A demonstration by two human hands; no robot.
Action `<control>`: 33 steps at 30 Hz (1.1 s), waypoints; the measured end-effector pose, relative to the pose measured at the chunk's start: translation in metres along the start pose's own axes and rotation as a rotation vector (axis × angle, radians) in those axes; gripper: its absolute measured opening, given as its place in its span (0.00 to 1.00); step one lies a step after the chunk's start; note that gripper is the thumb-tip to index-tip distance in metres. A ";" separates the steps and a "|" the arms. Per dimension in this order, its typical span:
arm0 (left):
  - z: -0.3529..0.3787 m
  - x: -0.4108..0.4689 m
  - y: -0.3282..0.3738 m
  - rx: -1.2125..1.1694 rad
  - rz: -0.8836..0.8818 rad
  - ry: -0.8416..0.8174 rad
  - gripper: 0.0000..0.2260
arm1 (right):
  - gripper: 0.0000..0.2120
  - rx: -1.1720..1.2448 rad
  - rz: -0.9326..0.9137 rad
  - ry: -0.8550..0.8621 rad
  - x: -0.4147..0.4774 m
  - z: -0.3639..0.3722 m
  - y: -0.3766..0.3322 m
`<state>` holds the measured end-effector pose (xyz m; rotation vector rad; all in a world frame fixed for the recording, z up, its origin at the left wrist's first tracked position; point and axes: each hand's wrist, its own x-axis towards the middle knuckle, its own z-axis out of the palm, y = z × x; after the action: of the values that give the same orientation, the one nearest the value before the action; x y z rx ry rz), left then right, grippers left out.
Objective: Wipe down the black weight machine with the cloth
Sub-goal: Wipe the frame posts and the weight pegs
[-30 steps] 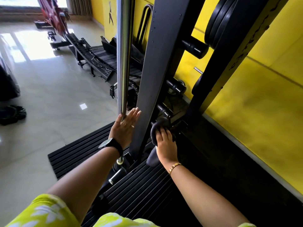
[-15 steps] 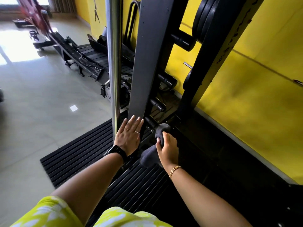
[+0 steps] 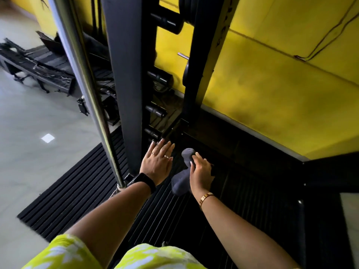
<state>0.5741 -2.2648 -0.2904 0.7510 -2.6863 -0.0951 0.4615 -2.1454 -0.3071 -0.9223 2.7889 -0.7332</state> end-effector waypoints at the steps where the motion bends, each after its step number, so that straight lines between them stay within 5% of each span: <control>1: 0.003 0.002 0.008 -0.029 0.024 -0.014 0.23 | 0.18 0.017 0.061 0.007 -0.004 -0.005 0.005; 18: 0.030 0.051 0.171 -0.220 0.344 -0.206 0.22 | 0.11 0.055 0.281 0.385 -0.039 -0.091 0.138; 33: 0.053 0.072 0.448 -0.303 0.644 -0.219 0.22 | 0.10 -0.052 0.423 0.706 -0.076 -0.236 0.339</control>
<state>0.2781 -1.9197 -0.2480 -0.2378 -2.8784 -0.4260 0.2832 -1.7675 -0.2660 -0.0296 3.4247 -1.0702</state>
